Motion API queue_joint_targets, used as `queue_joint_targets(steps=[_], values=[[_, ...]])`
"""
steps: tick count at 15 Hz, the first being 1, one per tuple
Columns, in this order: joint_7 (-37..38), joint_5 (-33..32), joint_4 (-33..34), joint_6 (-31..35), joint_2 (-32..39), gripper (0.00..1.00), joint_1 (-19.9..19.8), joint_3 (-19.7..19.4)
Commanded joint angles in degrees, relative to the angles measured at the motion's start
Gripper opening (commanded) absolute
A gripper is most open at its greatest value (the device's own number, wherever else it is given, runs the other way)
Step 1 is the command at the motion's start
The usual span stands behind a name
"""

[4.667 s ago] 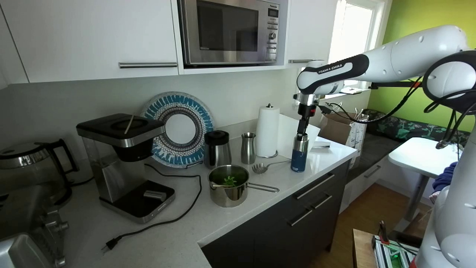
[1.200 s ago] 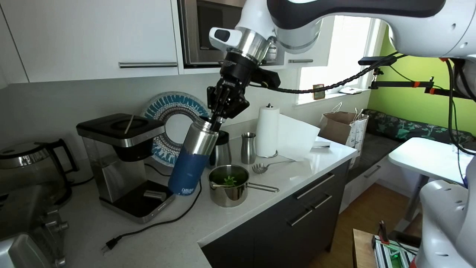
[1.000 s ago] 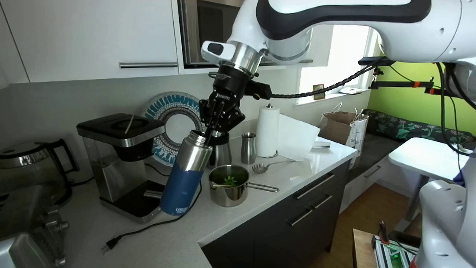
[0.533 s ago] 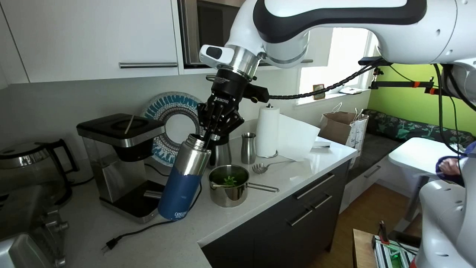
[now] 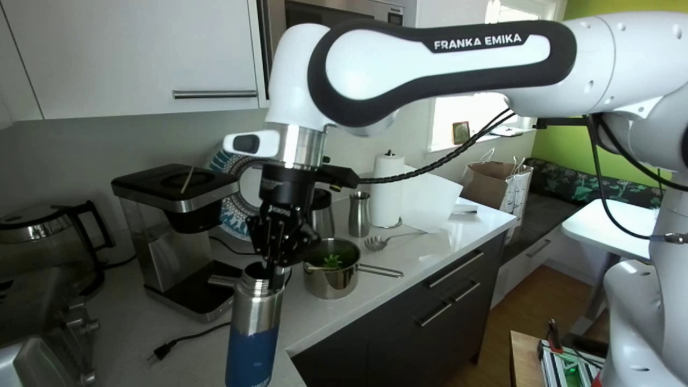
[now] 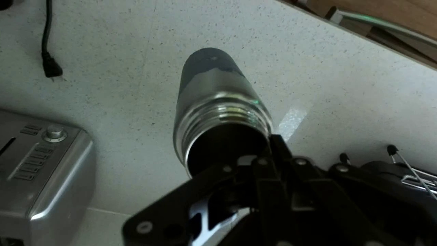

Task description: Move the open flask to the left near the toaster

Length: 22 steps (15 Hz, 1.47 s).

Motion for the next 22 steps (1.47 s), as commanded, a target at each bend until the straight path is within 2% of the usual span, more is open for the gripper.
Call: queue_joint_targets(steps=[1,2,3,4,7,8,10,12,20,22], values=[[7.6,-10.6,8.8,1.3,7.5,0.02,2.7,3.0],[9.0,-12.2,10.4,1.3,9.0,0.02,3.1,3.4],[6.3,-8.5,12.5,0.2,11.3,0.02,2.3,4.2],[7.0,-9.2,7.4,1.1,7.3,0.07,2.0,4.2],[7.0,-9.2,10.7,1.1,10.8,0.07,2.0,4.7],[7.0,-9.2,11.2,1.1,11.3,0.02,2.0,4.7],[10.7,-9.4,9.9,5.5,11.4,0.02,2.7,3.4],[14.7,-10.5,11.9,6.7,13.3,0.02,2.6,4.0],[21.1,-11.0,26.1,-2.1,23.0,0.02,3.3,4.7],[24.0,-14.4,28.9,-5.8,24.8,0.02,4.7,3.8]])
